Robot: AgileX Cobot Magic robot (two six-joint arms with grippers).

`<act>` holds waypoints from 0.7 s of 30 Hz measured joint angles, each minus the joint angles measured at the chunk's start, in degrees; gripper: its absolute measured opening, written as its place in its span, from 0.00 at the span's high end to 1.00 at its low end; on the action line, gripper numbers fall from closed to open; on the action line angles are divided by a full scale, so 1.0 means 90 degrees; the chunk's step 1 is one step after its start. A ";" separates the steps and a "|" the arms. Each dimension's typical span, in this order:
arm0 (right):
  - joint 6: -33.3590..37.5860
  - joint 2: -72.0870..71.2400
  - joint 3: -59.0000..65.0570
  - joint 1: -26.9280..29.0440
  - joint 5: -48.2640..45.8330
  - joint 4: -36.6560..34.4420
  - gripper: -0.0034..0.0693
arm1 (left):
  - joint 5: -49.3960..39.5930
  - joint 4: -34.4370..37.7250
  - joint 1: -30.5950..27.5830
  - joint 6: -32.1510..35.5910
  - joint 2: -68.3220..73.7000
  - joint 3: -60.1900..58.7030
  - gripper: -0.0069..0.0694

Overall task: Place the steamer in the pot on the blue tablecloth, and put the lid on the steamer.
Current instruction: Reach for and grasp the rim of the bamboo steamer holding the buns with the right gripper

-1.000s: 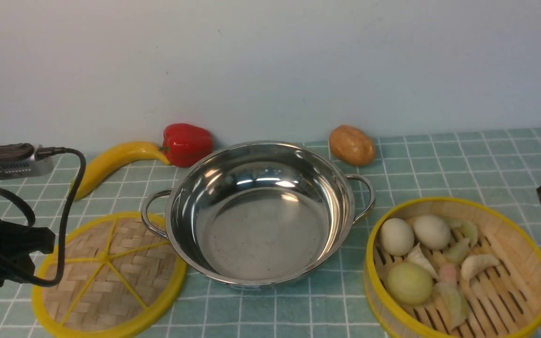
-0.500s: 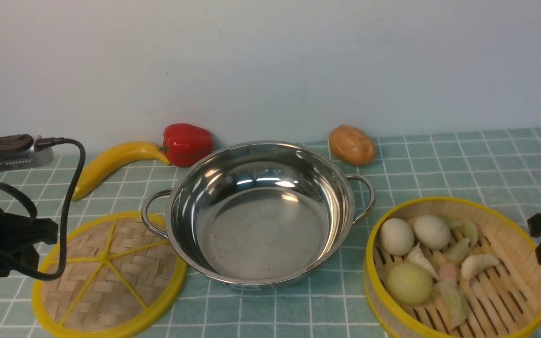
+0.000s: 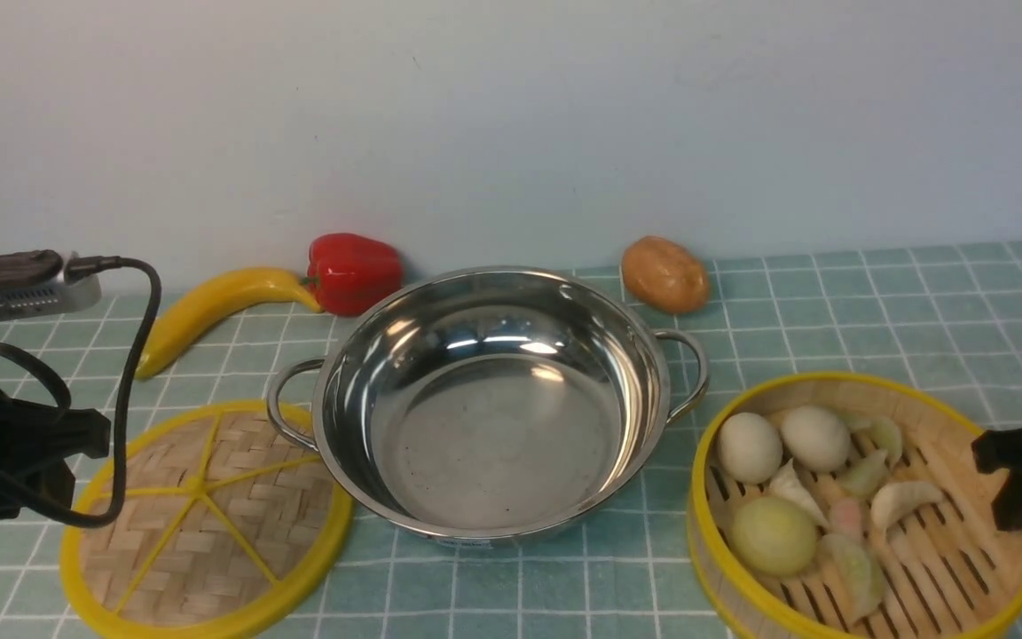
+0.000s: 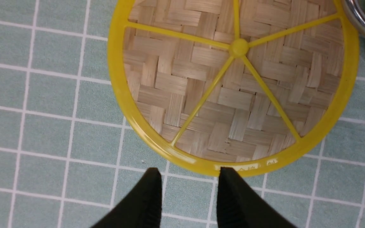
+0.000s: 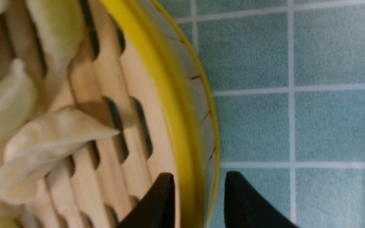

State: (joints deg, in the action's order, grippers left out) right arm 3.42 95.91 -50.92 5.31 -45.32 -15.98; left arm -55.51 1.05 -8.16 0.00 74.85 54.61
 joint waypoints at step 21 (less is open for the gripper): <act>-0.0546 -0.1312 -0.1574 -0.0038 -0.2550 0.0859 0.88 | 0.0023 0.0000 0.0000 0.0000 0.0000 0.0000 0.59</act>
State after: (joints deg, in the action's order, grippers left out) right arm -1.50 84.10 -65.09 4.97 -68.28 -8.26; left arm -55.30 1.05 -8.16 0.00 74.85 54.61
